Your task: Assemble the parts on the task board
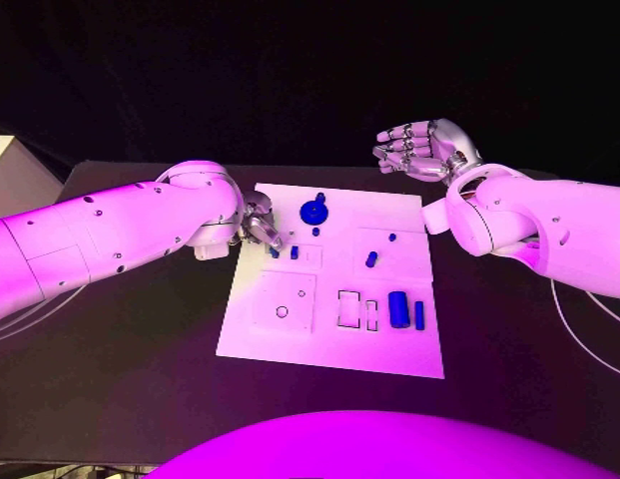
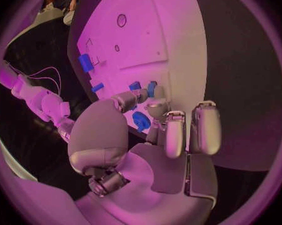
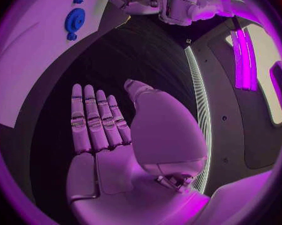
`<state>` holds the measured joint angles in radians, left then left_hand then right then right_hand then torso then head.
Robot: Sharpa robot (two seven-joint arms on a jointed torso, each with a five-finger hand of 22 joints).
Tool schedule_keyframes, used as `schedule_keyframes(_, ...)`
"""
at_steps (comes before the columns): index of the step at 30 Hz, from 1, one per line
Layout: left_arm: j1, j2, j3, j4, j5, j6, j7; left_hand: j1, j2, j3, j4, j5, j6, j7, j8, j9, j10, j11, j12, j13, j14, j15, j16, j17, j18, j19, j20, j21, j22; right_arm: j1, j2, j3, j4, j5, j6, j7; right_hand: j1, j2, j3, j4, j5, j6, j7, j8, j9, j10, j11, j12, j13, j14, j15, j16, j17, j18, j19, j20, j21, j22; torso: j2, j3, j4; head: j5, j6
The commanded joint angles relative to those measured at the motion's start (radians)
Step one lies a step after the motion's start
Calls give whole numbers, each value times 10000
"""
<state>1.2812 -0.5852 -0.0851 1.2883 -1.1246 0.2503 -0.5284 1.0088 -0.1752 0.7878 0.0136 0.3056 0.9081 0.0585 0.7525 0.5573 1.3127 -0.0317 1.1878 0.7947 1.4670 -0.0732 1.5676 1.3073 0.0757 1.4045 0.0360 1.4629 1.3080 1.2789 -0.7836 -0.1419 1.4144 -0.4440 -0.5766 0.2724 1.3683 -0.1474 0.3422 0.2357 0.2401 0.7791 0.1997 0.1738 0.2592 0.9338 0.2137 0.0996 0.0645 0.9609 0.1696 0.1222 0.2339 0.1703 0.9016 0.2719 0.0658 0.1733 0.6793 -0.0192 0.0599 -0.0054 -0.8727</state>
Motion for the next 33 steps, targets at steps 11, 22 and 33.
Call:
schedule_keyframes(11, -104, 26, -62, 36, 105, 306, 5, -125, -52, -254, 113, -78, 324, -250, -63, -80, 99, -32, -51, 77, 1038, -104, 32, 2635, -198, 55, -48, 38, 214, -7, 8, 2, 0, -27, 149, 81, -65, 0, 27, -61, 35, 108, 735, -64, -14, 87, 0, -51, -13, 85, -14, -53, -24, 118, -42, 34, -30, -35, 1, -5, 4, -5, 1)
schedule_keyframes(22, -105, 26, -64, 54, 146, 316, 28, -298, -126, -908, 533, -162, 446, -261, -136, -246, 105, -39, -78, 160, 1038, -111, 32, 2635, -199, 60, -61, 27, 218, -8, 12, 2, 0, -27, 150, 82, -66, 0, 27, -62, 35, 109, 735, -65, -14, 89, 0, -54, -13, 86, -14, -54, -26, 118, -44, 34, -30, -38, -1, -1, -3, -5, 1)
schedule_keyframes(33, -107, 14, -68, 0, 150, 379, -29, -356, -158, -1322, 800, -194, 503, -258, -176, -339, 107, -33, -94, 214, 1038, -109, 32, 2635, -202, 69, -62, 25, 231, -8, 4, 2, 4, -26, 145, 82, -75, 0, 26, -65, 35, 115, 738, -71, -17, 98, 2, -70, -12, 91, -12, -64, -38, 118, -56, 37, -31, -58, 1, 2, -4, -10, 1)
